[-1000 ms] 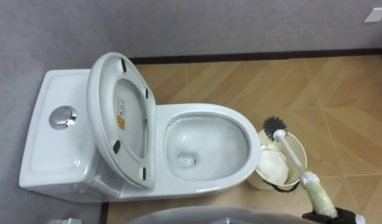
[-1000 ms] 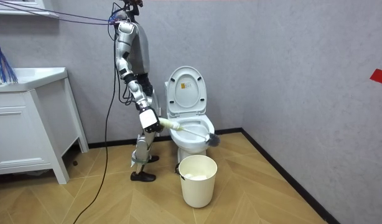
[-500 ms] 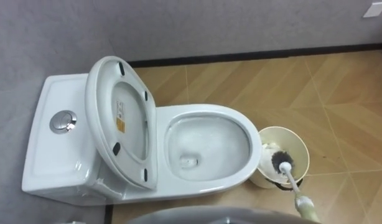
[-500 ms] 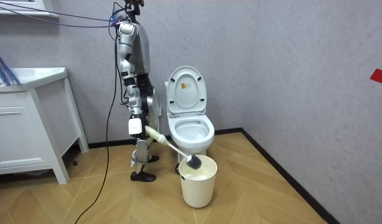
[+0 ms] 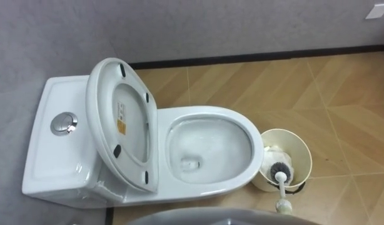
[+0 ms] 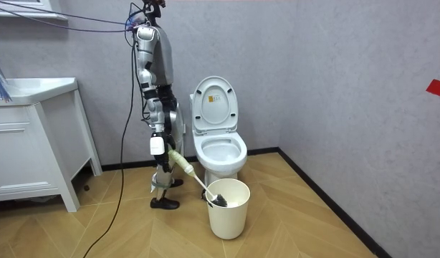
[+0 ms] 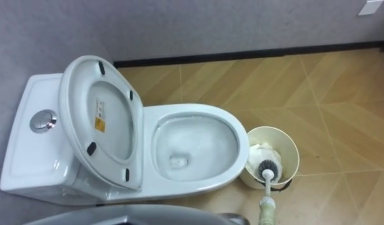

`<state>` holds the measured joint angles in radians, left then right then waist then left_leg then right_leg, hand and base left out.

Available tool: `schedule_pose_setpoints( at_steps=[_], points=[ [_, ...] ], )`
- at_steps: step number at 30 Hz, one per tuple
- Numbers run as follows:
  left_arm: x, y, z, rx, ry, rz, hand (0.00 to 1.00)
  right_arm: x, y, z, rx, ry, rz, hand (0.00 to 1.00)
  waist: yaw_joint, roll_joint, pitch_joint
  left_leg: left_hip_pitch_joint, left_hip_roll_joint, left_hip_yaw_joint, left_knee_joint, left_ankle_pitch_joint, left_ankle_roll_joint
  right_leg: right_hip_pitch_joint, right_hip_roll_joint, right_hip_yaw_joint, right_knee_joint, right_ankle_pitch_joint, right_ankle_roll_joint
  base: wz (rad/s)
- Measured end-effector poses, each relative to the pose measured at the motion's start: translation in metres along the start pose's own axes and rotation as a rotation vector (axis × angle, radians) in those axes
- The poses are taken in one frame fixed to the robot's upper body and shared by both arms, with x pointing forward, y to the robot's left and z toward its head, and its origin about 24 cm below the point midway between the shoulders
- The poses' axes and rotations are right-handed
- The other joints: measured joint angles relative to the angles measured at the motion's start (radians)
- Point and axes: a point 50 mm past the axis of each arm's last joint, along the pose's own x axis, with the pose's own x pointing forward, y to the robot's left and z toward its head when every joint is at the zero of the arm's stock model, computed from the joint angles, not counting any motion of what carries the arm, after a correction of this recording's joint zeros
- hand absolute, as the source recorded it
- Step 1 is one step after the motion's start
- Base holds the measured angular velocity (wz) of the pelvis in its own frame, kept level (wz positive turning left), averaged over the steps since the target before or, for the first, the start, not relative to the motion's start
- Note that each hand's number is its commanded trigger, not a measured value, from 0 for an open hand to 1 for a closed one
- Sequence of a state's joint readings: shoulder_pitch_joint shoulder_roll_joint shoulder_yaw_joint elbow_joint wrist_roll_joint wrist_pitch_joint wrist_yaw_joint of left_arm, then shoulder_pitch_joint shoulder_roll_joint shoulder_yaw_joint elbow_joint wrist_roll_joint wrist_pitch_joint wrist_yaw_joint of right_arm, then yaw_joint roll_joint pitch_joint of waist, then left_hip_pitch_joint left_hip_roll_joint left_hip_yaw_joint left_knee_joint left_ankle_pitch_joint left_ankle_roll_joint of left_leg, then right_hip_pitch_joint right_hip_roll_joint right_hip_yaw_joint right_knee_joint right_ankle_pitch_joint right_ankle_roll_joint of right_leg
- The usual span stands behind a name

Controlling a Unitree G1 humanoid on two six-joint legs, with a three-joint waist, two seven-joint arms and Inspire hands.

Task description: Brush toilet

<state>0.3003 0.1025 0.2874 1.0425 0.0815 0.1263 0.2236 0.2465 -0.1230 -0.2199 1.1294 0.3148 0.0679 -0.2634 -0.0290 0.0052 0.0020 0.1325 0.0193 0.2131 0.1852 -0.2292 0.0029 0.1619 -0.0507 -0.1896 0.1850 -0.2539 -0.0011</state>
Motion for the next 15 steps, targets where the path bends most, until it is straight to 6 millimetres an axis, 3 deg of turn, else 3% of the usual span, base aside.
schedule_pose_setpoints(
  at_steps=[11,15],
  points=[
    [0.0,0.001,-0.009,0.144,0.033,-0.023,0.0,0.0,0.0,-0.014,-0.054,0.075,0.09,0.0,0.0,-0.007,-0.0031,0.003,0.001,-0.007,0.006,0.0,0.0,0.006,-0.002,-0.005,-0.002,0.0,0.0,0.0],
    [-0.001,0.001,-0.011,0.184,0.045,-0.038,0.0,0.0,0.0,-0.025,-0.185,0.124,0.145,0.0,0.006,-0.016,-0.0031,0.008,0.001,-0.012,0.009,0.0,0.0,0.013,-0.002,-0.003,-0.004,0.0,0.0,0.02]
  ],
)
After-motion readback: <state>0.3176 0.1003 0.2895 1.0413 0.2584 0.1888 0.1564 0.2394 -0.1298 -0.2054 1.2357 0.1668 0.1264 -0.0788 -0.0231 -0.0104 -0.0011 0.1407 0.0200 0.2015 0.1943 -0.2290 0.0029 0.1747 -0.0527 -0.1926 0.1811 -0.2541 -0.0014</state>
